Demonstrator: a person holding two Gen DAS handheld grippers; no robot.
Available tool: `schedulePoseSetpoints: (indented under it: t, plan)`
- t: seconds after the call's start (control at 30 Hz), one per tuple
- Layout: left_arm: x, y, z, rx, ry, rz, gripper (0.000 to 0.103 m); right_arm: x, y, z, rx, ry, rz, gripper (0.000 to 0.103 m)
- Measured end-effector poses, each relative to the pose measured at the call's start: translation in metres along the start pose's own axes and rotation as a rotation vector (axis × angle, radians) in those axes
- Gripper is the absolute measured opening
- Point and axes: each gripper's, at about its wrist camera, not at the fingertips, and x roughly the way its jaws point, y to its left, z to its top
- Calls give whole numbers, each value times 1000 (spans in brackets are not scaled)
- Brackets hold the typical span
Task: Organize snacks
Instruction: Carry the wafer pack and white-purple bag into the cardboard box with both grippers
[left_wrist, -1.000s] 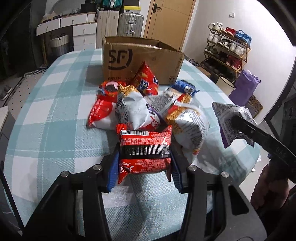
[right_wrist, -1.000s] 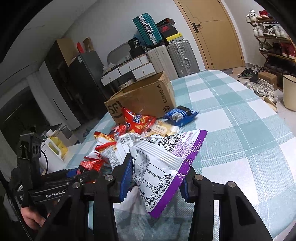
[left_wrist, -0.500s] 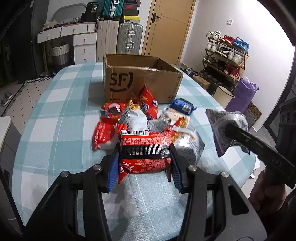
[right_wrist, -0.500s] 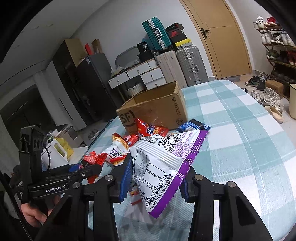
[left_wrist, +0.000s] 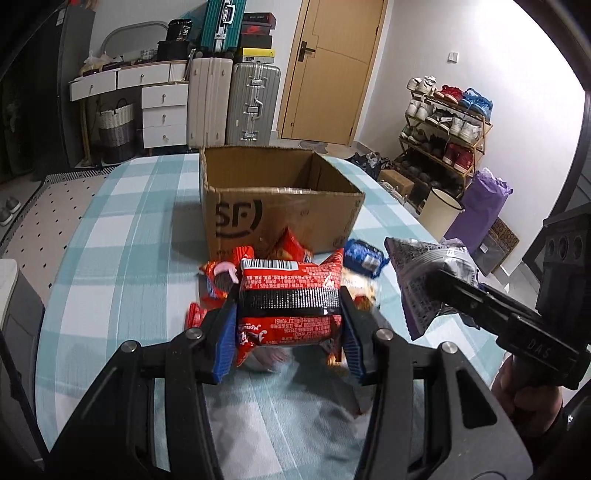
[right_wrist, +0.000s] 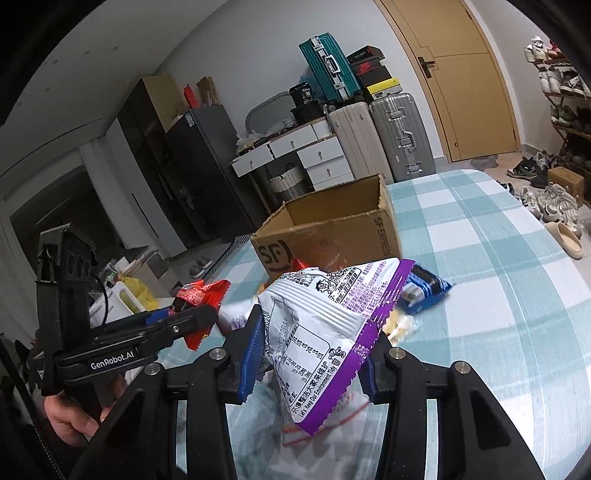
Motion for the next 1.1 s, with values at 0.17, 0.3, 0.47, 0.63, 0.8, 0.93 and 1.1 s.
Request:
schedulePoseSetpoints:
  t: [0.17, 0.3, 0.47, 0.63, 0.8, 0.93, 1.1]
  plan:
    - [8, 0, 20, 1, 0, -9, 45, 10, -2, 16, 0, -1, 9, 44]
    - [16, 0, 35, -1, -3, -11, 45, 17, -1, 28, -2, -3, 20, 44]
    - [24, 1, 55, 2, -12, -10, 45, 29, -3, 42, -3, 4, 34, 44]
    - [35, 4, 78, 6, -18, -4, 45, 43, -6, 58, -2, 14, 51, 44]
    - [48, 7, 100, 13, -17, 5, 45, 54, -10, 76, -14, 20, 61, 44]
    - [62, 7, 117, 21, -10, 10, 45, 65, -9, 92, -30, 25, 73, 44]
    - [80, 11, 138, 32, -2, 18, 45, 83, -13, 111, -37, 41, 78, 44]
